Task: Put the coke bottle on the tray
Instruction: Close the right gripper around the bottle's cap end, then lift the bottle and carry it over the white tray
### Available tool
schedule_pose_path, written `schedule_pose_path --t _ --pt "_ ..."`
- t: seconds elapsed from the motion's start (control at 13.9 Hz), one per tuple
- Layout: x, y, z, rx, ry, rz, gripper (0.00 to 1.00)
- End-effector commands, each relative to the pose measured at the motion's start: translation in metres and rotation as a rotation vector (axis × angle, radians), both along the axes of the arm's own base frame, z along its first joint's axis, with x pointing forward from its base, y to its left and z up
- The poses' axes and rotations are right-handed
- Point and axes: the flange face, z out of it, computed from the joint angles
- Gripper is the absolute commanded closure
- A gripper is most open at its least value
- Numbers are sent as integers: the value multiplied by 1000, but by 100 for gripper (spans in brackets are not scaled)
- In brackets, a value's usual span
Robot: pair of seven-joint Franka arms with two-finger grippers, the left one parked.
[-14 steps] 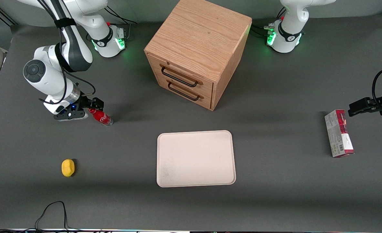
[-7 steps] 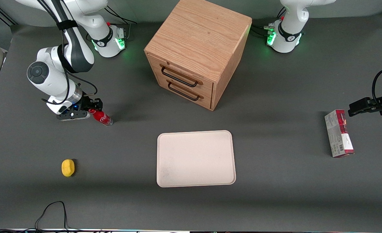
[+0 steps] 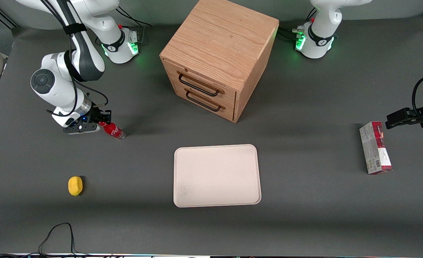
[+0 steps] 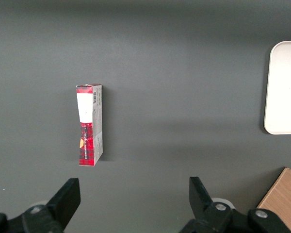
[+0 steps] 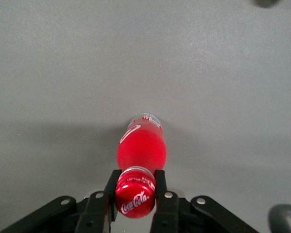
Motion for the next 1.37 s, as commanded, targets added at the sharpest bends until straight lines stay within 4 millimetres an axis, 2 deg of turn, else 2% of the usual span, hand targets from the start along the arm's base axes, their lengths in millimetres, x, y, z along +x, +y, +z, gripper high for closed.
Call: schedule_pose_path --t 0.0,0.07,0.22,0.43,0.51,0.65,0.72,0.79,0.87,1.01,1.08,1.15,1.23,1.3 --pt "28 7 24 -6 -45 -13 100" --pt "42 11 41 -4 -51 -12 100" --pt "73 28 89 -13 -21 -21 100" --pt "115 69 174 -16 4 -16 100" --pt "123 92 196 7 15 -2 100" --pt "134 128 226 35 40 -48 100" --pt "138 151 230 37 57 -70 100" --pt "139 184 232 52 60 -69 100" --pt "157 249 203 63 31 -58 100" --pt "179 282 171 107 -27 -25 100" --pt "198 299 136 171 -88 -21 100" --pt "204 311 115 188 -114 -3 100" --pt "213 321 81 130 -185 50 100" --pt "213 328 68 121 -202 97 100"
